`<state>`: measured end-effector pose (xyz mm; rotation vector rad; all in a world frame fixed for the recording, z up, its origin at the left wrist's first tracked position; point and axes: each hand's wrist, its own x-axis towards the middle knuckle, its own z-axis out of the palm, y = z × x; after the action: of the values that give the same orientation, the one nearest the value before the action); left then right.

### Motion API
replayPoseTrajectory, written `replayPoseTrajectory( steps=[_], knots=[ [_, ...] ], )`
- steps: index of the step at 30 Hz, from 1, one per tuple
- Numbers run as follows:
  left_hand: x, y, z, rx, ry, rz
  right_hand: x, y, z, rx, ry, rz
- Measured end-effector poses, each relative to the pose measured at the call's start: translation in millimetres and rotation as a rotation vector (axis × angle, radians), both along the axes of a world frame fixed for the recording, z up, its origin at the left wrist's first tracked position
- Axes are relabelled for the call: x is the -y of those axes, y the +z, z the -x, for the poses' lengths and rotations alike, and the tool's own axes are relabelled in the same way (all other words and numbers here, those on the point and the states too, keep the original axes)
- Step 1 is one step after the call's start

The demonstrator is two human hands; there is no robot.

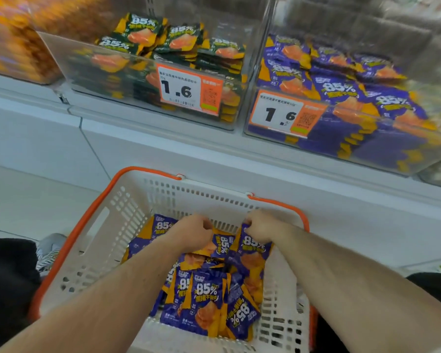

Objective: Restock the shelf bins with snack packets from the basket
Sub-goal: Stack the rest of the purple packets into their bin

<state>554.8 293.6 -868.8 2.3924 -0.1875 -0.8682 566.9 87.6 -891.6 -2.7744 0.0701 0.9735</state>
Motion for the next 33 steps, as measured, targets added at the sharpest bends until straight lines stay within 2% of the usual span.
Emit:
replayPoseTrajectory(
  steps=[3, 7, 11, 14, 19, 24, 27, 29, 31, 33],
  knots=[
    [-0.7, 14.0, -2.8, 0.016, 0.049, 0.094, -3.9, 53.4, -12.3, 0.07, 0.077, -0.007],
    [4.3, 39.2, -2.4, -0.012, 0.078, 0.271, -10.5, 119.3, -16.4, 0.189, 0.099, -0.12],
    [11.5, 72.7, -1.5, 0.12, 0.004, 0.406, -20.5, 177.1, -8.5, 0.306, 0.033, -0.304],
    [8.9, 96.5, -3.0, 0.218, 0.033, 0.531, -16.7, 194.8, -0.7, 0.482, -0.051, -0.402],
    [6.6, 140.6, -10.6, 0.297, 0.197, 0.81, -2.0, 226.5, 20.5, 0.923, -0.135, -0.478],
    [22.5, 181.1, -18.5, 0.394, 0.284, 0.96, -7.5, 234.7, 19.1, 0.91, -0.359, -0.889],
    [34.1, 200.5, -29.5, 0.492, 0.304, 0.929, -11.1, 241.4, 11.0, 0.956, -0.455, -0.934],
    [39.3, 206.8, -42.6, 0.696, 0.305, 0.834, -6.0, 250.6, -1.7, 1.039, -0.549, -0.92],
    [43.4, 206.3, -57.0, 0.982, 0.279, 0.555, 7.0, 261.2, -19.8, 1.126, -0.659, -0.866],
    [45.6, 194.1, -68.1, 1.128, 0.23, 0.257, 22.7, 268.8, -41.2, 1.143, -0.763, -0.804]
  ],
)
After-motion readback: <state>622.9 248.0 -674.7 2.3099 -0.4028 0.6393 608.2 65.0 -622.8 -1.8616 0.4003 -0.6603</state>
